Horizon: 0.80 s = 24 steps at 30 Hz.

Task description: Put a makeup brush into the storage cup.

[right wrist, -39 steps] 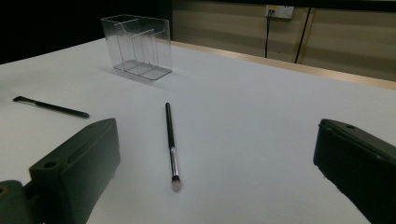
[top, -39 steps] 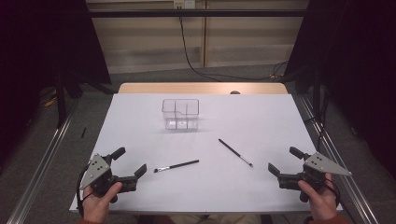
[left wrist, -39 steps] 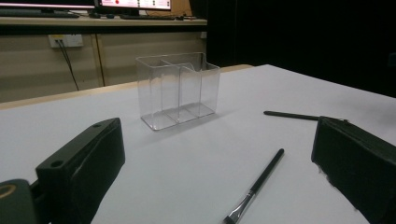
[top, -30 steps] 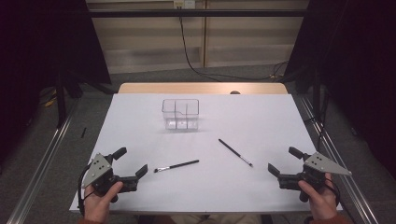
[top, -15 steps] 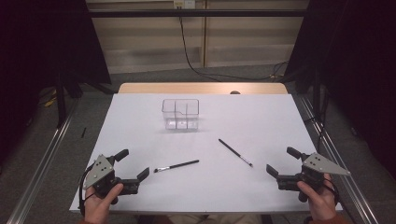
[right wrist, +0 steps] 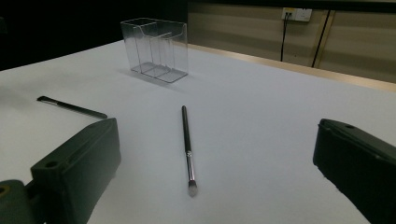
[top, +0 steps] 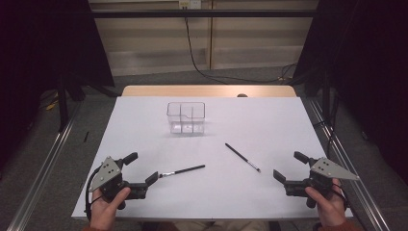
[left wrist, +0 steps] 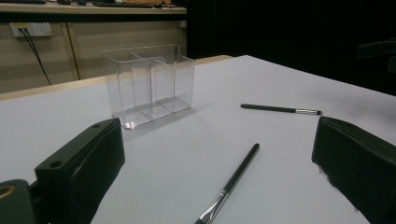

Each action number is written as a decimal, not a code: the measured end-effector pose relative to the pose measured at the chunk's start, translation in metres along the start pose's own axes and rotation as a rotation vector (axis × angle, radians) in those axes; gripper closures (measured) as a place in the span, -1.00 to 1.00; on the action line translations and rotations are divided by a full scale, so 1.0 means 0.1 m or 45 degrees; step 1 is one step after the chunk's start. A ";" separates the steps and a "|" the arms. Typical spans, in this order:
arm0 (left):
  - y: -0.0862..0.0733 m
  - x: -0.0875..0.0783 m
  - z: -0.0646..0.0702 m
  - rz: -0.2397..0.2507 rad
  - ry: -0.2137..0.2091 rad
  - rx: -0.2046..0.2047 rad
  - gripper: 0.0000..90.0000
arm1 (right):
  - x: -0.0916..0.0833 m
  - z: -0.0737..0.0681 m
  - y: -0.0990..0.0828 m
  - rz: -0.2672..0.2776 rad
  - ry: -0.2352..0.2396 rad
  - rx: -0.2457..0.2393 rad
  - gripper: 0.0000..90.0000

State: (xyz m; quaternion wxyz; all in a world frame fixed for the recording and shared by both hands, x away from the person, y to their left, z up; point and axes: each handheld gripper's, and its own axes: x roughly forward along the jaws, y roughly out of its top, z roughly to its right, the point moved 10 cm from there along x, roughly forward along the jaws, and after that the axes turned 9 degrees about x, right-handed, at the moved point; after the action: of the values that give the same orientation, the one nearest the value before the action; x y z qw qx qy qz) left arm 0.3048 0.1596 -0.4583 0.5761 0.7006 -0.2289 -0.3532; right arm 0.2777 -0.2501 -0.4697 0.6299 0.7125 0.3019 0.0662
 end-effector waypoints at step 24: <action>0.26 0.30 0.07 0.020 -0.073 0.040 -0.96 | 0.03 -0.03 -0.02 -0.020 0.025 -0.003 -0.99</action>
State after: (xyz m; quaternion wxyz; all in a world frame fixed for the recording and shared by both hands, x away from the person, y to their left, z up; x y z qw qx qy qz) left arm 0.3211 0.1270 -0.4407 0.5610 0.6975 -0.2561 -0.3649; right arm 0.2783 -0.2464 -0.4715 0.6283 0.7087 0.3135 0.0685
